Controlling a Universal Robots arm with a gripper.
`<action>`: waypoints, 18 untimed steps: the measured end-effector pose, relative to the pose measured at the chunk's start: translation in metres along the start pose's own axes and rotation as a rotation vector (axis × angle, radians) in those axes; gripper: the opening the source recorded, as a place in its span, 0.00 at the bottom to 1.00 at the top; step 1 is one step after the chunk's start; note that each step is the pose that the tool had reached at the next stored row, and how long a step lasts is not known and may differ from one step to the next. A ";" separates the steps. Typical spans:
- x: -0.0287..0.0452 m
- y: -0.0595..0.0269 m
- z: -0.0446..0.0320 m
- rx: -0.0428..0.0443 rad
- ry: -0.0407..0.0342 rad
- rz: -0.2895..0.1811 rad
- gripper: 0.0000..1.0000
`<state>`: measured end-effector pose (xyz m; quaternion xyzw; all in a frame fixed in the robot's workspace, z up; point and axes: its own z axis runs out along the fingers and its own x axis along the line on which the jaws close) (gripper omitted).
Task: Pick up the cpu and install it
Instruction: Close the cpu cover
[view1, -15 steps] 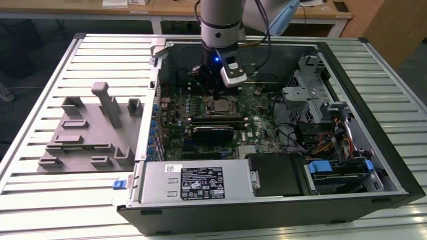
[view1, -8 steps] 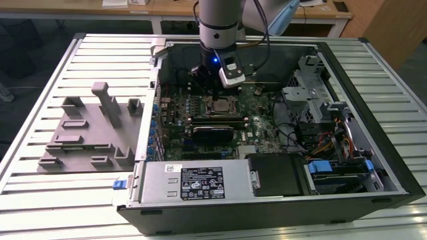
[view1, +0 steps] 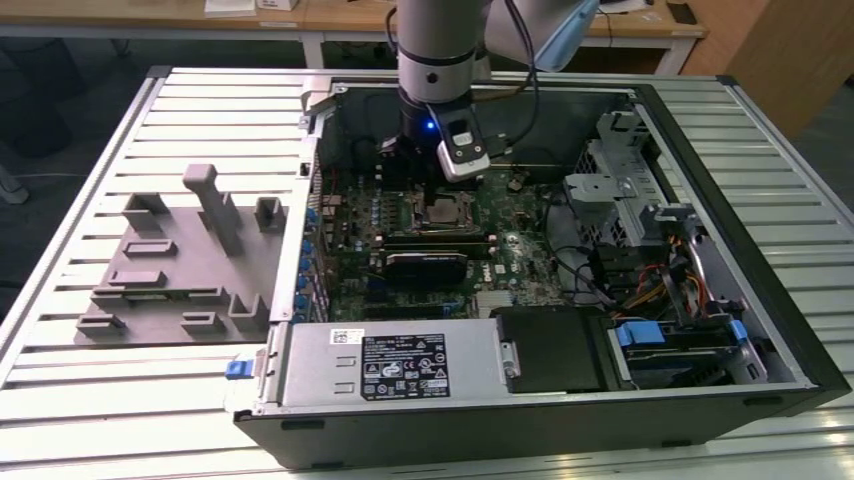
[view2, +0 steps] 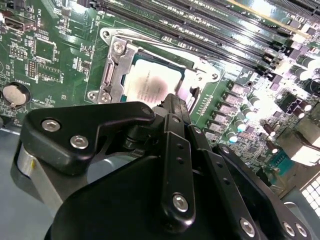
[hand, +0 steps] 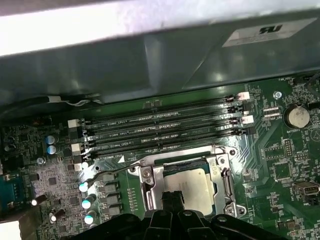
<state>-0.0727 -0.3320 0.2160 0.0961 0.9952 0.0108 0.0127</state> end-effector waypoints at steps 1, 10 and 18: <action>0.0006 -0.0003 0.0005 0.0001 0.0000 0.000 0.11; 0.0085 -0.0021 0.0089 0.0000 0.0000 -0.001 0.11; 0.0123 -0.0029 0.0140 0.0000 0.0002 -0.004 0.11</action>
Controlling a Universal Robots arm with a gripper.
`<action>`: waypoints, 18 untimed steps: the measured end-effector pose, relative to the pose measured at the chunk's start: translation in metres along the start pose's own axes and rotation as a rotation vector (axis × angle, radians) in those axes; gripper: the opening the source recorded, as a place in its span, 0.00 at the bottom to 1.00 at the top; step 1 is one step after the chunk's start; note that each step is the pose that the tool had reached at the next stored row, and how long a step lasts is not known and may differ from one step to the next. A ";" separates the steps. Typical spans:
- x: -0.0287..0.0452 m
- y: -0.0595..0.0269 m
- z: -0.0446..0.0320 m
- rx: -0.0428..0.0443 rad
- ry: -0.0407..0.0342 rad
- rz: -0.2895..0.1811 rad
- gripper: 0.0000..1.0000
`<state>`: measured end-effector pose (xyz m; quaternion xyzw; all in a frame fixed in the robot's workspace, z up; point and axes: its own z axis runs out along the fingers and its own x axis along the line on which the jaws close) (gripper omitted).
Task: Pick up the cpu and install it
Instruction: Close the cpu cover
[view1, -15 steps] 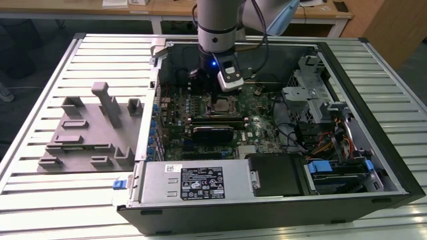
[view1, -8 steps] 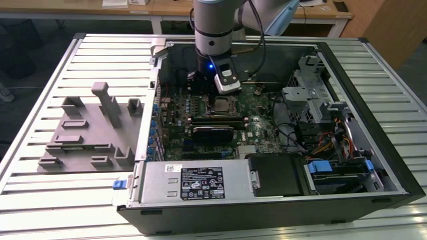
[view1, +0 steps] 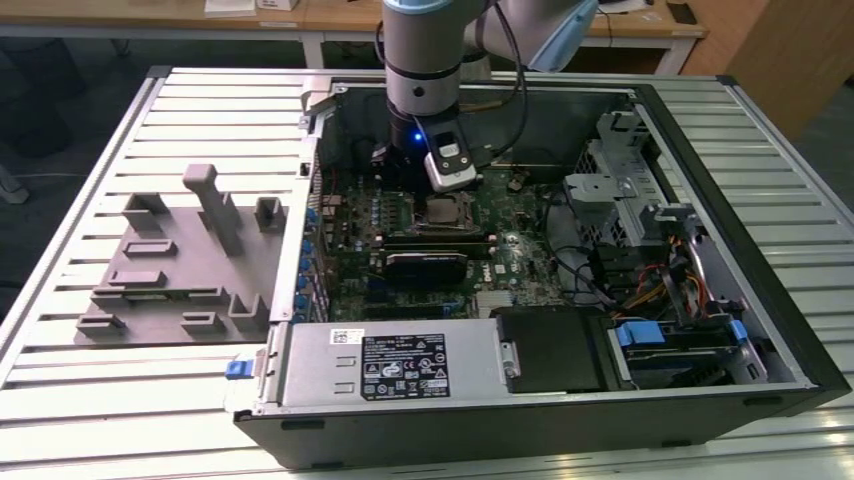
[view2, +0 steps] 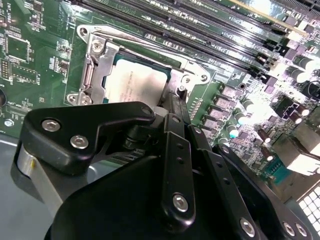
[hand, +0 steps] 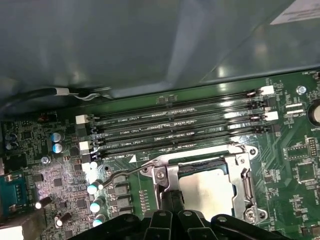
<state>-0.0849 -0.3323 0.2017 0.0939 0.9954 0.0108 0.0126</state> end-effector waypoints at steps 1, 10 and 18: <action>0.0002 0.0000 0.0003 0.0000 0.0000 -0.001 0.11; 0.0004 -0.0001 0.0024 -0.0002 0.0001 -0.005 0.11; -0.0016 0.0003 0.0025 -0.0002 0.0001 -0.005 0.11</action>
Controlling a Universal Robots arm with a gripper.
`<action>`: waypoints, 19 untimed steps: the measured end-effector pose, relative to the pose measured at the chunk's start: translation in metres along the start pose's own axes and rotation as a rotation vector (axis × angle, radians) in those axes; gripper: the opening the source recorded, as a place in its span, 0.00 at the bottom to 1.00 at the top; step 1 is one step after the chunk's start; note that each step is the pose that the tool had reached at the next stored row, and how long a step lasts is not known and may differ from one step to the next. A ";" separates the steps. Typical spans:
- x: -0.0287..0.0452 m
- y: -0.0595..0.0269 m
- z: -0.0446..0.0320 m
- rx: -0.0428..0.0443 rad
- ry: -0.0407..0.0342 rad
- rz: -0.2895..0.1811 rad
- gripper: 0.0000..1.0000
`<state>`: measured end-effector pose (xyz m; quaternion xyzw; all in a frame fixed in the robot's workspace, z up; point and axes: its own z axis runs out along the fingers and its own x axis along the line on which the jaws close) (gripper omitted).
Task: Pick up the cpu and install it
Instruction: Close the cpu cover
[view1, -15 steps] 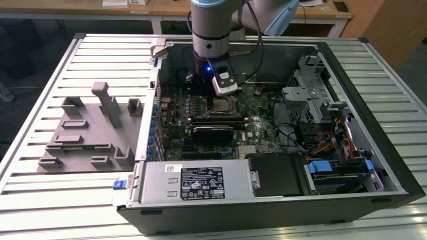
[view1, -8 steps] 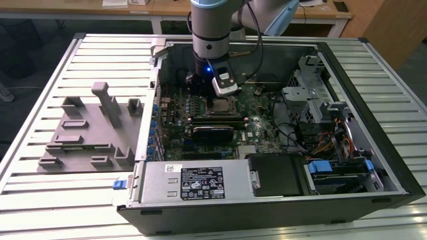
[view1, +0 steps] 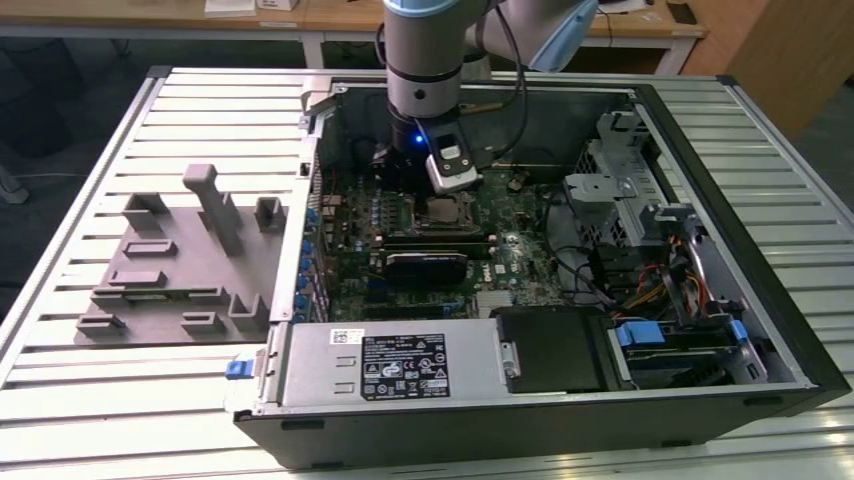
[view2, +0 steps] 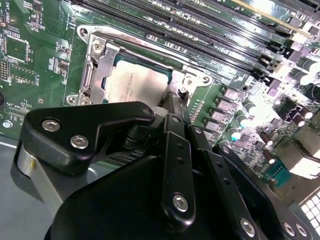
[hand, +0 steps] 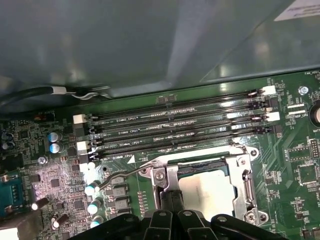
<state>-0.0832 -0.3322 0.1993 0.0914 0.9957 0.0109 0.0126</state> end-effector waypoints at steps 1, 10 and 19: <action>-0.0002 0.0000 0.0000 0.0000 0.0000 0.000 0.11; -0.0028 0.0005 0.0001 0.0000 0.0000 0.000 0.11; -0.0041 0.0008 -0.0003 0.0002 0.0002 0.000 0.11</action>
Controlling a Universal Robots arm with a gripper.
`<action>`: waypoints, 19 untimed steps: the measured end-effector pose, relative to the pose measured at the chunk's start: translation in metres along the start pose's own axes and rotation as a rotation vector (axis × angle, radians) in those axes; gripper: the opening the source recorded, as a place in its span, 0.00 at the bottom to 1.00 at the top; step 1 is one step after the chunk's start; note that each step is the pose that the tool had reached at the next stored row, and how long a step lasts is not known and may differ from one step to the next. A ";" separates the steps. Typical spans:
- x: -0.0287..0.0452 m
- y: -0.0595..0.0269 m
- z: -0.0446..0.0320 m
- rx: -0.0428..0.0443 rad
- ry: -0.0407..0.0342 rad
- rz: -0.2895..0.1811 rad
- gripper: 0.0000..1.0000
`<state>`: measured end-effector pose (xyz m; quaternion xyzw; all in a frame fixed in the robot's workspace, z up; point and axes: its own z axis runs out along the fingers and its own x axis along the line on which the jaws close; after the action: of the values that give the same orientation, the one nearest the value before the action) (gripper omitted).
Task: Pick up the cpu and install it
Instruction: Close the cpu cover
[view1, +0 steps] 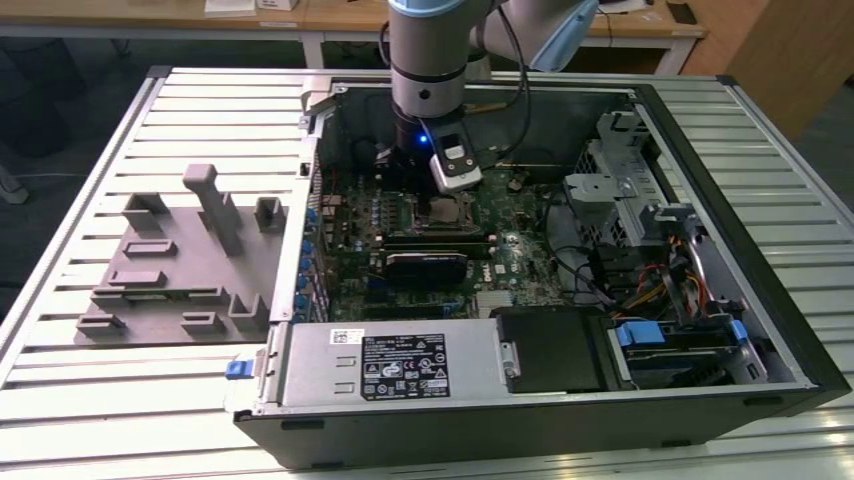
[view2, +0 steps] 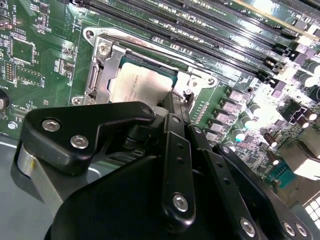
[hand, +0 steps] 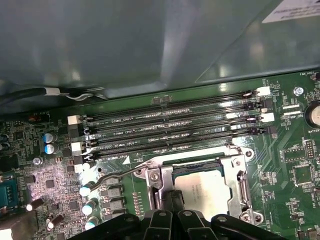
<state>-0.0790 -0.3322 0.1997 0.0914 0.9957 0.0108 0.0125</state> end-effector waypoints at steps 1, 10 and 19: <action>0.0000 0.0000 -0.0004 0.0000 0.0000 0.000 0.11; -0.0003 0.0002 -0.0118 -0.0002 0.0000 0.000 0.11; -0.0005 0.0005 -0.0225 -0.0003 -0.0002 0.000 0.11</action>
<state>-0.0790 -0.3322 0.2222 0.0914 0.9957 0.0109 0.0126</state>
